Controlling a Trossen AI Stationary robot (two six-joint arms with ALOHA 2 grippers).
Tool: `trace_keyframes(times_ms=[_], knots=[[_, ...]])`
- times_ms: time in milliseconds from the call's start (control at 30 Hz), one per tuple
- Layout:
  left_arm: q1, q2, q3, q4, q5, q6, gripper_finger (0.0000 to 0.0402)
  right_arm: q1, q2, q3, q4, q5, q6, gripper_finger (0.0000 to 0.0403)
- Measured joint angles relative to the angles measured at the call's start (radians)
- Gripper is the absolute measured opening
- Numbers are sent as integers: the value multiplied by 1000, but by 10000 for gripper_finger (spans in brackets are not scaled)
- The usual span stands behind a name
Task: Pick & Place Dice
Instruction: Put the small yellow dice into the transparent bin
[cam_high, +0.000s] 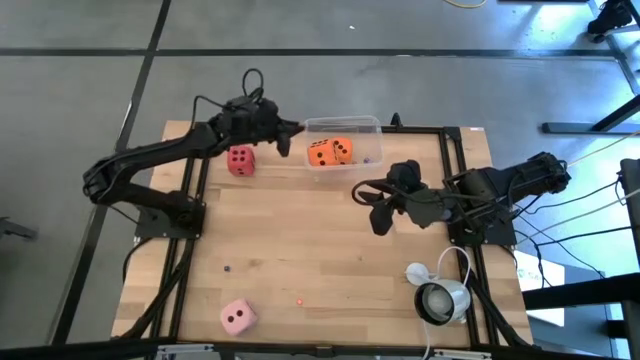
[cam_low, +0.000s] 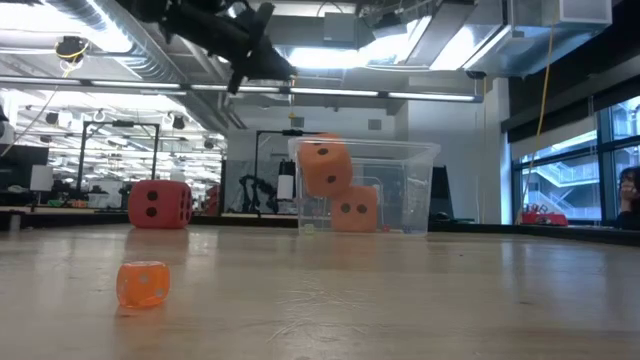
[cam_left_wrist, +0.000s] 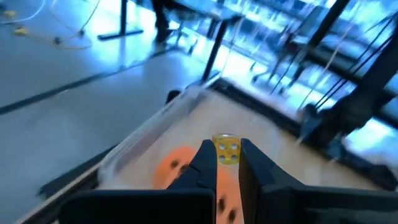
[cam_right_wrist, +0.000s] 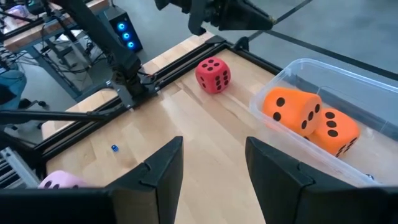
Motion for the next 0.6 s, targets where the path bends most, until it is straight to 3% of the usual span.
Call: trace_keyframes(times_ms=[300,600], knots=[[7,203,134,-65,86,-39,10,-14,0,0,0,-4,0,173],[7,423,460,-471,69,150,10,-14,0,0,0,-49,0,173]])
